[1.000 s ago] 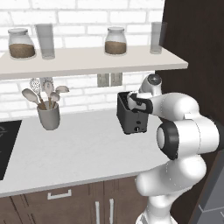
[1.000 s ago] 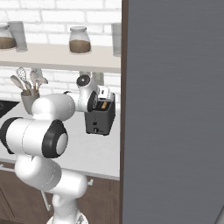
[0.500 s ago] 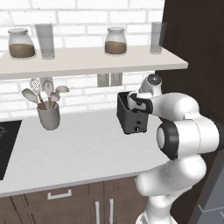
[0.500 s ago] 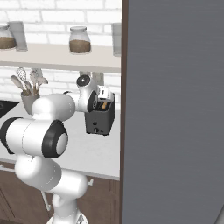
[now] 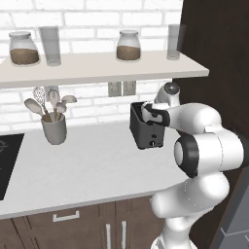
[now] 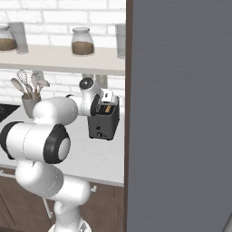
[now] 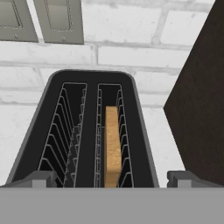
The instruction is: Start the toaster. Once the lever pops up, take the bread to the plate on the dining counter.
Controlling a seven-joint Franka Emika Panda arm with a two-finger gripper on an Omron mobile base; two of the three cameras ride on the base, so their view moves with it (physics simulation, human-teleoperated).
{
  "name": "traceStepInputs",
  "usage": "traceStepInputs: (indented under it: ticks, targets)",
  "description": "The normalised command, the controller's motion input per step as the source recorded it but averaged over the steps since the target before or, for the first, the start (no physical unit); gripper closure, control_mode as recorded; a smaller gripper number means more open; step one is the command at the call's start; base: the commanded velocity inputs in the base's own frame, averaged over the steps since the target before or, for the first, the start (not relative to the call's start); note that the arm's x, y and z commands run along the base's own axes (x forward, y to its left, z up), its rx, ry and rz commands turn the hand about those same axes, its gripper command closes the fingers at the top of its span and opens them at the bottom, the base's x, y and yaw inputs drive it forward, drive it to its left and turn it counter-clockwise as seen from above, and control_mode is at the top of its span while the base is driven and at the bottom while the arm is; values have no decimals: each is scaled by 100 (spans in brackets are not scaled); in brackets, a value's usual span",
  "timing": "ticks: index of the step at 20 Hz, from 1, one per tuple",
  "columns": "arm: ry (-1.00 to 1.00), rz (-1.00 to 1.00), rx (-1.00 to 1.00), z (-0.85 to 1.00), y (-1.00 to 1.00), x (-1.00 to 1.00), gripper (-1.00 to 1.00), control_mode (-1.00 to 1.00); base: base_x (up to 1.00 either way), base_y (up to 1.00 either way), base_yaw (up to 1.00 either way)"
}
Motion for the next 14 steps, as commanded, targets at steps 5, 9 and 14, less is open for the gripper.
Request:
traceStepInputs:
  ticks: [5,9,14]
  targets:
    - [0,0,0,0,0,0,-100,-100,0,0,0]
    - [0,0,0,0,0,0,-100,-100,0,0,0]
    - [0,0,0,0,0,0,-100,-100,0,0,0]
